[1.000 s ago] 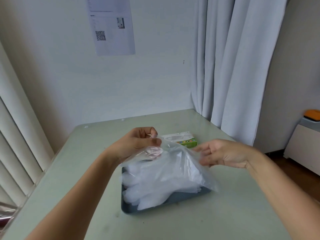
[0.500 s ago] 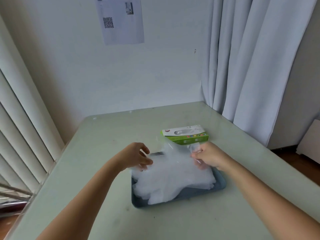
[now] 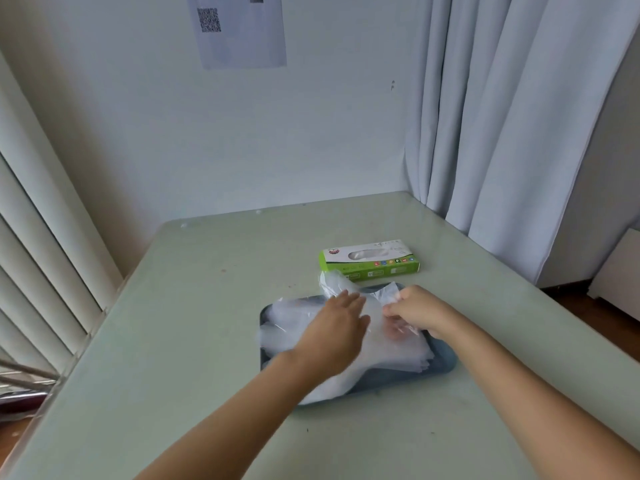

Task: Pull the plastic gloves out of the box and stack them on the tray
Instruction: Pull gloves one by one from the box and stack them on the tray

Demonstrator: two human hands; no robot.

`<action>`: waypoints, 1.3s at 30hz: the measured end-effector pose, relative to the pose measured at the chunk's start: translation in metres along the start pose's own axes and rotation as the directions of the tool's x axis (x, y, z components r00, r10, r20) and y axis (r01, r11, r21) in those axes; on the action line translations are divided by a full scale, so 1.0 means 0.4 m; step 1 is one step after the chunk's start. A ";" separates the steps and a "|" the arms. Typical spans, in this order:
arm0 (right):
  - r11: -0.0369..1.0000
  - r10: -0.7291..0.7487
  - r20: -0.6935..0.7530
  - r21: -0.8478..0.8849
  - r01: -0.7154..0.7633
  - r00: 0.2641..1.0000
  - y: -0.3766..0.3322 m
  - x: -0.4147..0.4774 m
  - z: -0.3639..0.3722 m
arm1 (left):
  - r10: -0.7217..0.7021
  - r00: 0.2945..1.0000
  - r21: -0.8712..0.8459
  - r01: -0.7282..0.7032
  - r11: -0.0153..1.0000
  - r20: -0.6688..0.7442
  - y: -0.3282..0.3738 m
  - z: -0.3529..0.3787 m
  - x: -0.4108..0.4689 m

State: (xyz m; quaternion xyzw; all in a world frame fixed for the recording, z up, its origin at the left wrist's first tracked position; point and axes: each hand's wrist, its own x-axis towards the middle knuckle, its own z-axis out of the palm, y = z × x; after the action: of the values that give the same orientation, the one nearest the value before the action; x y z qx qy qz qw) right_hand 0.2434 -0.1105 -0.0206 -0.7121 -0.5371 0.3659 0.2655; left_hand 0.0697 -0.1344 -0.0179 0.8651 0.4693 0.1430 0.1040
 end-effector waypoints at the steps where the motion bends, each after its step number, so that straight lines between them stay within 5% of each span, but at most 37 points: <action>1: 1.000 0.001 0.009 0.023 -0.001 1.000 0.000 0.001 -0.001 | -0.009 0.996 0.062 0.003 0.998 0.088 0.003 0.025 0.007; 6: 0.999 -0.015 -0.018 0.050 0.015 1.000 -0.003 -0.003 -0.027 | -0.056 0.967 0.172 0.013 0.985 0.248 -0.043 0.085 0.018; 8: 0.980 -0.148 -0.158 -0.153 0.124 0.976 -0.017 -0.017 -0.051 | -0.062 0.967 0.167 0.020 0.986 0.248 -0.061 0.091 0.016; 11: 0.862 -0.469 -0.339 -0.377 0.339 0.816 -0.054 -0.051 -0.045 | -0.076 0.965 0.171 0.033 0.985 0.250 -0.063 0.096 0.014; 14: 0.768 -0.610 -0.106 -0.322 0.553 0.785 -0.074 -0.089 0.038 | -0.066 0.966 0.179 0.021 0.984 0.249 -0.059 0.093 0.014; 18: 0.773 -0.473 0.183 -0.383 0.506 0.862 -0.005 -0.075 0.131 | -0.045 0.952 0.256 -0.036 0.966 0.303 -0.052 0.079 0.009; 27: 0.656 -0.275 0.190 -0.679 0.328 0.942 0.045 -0.032 0.120 | -0.130 0.938 0.188 0.071 0.980 0.322 -0.103 0.071 -0.012; 39: 0.583 -0.142 0.274 -0.753 0.304 0.951 0.041 -0.025 0.063 | -0.401 0.726 0.487 0.105 0.867 0.558 -0.136 -0.068 -0.075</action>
State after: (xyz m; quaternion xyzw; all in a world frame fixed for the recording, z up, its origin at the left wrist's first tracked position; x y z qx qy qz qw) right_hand 0.2309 -0.1250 -0.0457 -0.6450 -0.7502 0.1204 -0.0811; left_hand 0.0023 -0.1290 -0.0139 0.7875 0.5405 -0.2830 0.0875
